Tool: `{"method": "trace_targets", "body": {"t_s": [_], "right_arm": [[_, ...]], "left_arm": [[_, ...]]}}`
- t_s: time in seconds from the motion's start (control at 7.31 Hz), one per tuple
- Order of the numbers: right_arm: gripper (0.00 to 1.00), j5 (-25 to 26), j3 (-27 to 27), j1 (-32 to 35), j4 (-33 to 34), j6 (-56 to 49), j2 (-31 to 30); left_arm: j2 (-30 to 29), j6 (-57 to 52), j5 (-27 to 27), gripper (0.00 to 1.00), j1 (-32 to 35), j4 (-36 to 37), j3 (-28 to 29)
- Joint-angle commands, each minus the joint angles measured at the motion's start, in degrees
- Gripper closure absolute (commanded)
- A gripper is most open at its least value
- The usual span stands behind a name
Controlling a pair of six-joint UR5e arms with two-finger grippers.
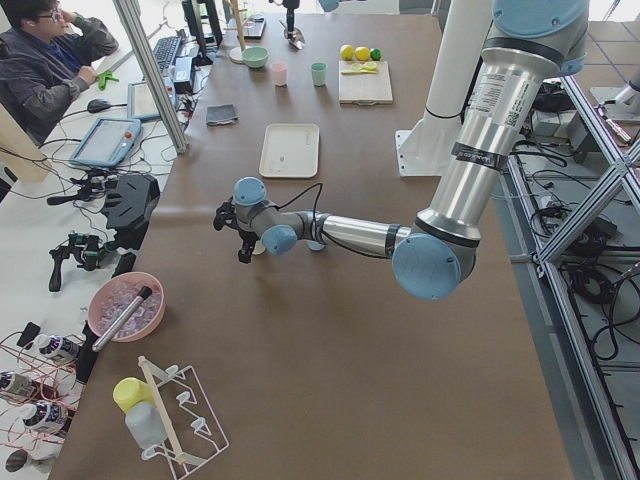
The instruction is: Place all cups on tray
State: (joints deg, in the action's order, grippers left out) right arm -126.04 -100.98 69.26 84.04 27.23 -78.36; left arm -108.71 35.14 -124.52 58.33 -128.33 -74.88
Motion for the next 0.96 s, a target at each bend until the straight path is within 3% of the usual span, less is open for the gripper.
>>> {"method": "trace_targets", "body": {"t_s": [0.0,0.55,0.82], "right_arm": [[0.0,0.0,-0.01,0.0,-0.01,-0.07,-0.13],[0.0,0.0,-0.62,0.0,0.08,0.02,-0.57],[0.0,0.0,-0.45,0.0,0.08,0.02,-0.74]], "left_arm": [[-0.53,-0.33,0.24,1.0,-0.67,-0.43,-0.27],[-10.26,7.45,-0.28,1.0,-1.46,5.53,-1.23],[-16.05,20.18,1.29,1.0,-8.72,5.63,-1.94]]}}
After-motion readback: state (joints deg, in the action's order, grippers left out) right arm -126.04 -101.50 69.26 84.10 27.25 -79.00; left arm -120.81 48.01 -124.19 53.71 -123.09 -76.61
